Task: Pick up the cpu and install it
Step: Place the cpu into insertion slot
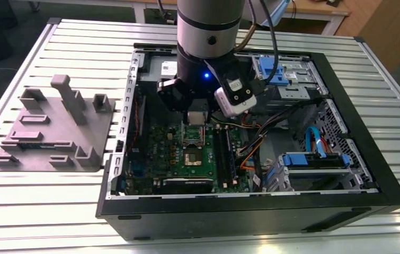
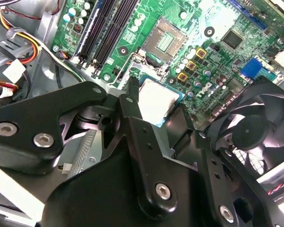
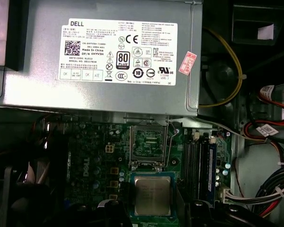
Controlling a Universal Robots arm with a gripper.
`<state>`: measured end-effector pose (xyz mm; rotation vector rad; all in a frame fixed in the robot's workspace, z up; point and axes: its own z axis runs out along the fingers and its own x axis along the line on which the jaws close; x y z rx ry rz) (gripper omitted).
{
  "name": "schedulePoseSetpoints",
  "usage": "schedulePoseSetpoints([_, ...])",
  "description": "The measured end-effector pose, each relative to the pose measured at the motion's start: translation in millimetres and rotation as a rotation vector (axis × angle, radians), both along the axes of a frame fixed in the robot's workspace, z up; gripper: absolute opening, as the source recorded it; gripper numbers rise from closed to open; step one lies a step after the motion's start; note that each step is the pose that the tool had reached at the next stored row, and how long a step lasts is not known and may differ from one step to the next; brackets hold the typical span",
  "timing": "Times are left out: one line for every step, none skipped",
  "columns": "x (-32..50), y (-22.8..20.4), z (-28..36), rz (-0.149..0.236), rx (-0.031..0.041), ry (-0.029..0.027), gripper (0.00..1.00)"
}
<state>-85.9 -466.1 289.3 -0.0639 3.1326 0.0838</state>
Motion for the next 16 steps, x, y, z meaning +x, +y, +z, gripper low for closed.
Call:
schedulePoseSetpoints([0.0,0.0,-0.3,0.0,0.0002,-0.0001,0.47])
schedulePoseSetpoints([0.0,0.0,-1.0,-0.002,0.0004,-0.0002,0.47])
schedulePoseSetpoints([0.0,0.0,-2.1,-0.006,0.0002,-0.0001,0.47])
schedulePoseSetpoints([0.0,-0.1,-3.8,-0.013,0.0001,0.0,0.47])
schedulePoseSetpoints([0.0,-0.1,-5.8,-0.018,0.0001,0.0,0.47])
schedulePoseSetpoints([0.2,-0.1,-7.5,-0.019,0.0,0.0,0.47])
schedulePoseSetpoints([0.4,-0.1,-9.3,-0.019,0.0,0.0,0.47])
schedulePoseSetpoints([0.5,-0.1,-11.1,-0.019,0.0,0.0,0.47])
schedulePoseSetpoints([0.5,-0.1,-12.9,-0.019,0.0,0.0002,0.47])
schedulePoseSetpoints([0.6,-0.1,-13.4,-0.019,0.0,0.0009,0.47])
schedulePoseSetpoints([0.5,-0.1,-13.3,-0.019,-0.0002,0.001,0.47])
schedulePoseSetpoints([0.6,-0.1,-13.3,-0.019,-0.0002,0.0012,0.47])
schedulePoseSetpoints([0.6,-0.1,-13.3,-0.019,-0.0001,0.0012,0.47])
schedulePoseSetpoints([0.6,-0.1,-13.5,-0.019,0.0,0.0011,0.47])
schedulePoseSetpoints([0.6,-0.1,-13.5,-0.019,0.0,0.0012,0.47])
schedulePoseSetpoints([0.6,-0.1,-13.5,-0.019,0.0,0.0011,0.47])
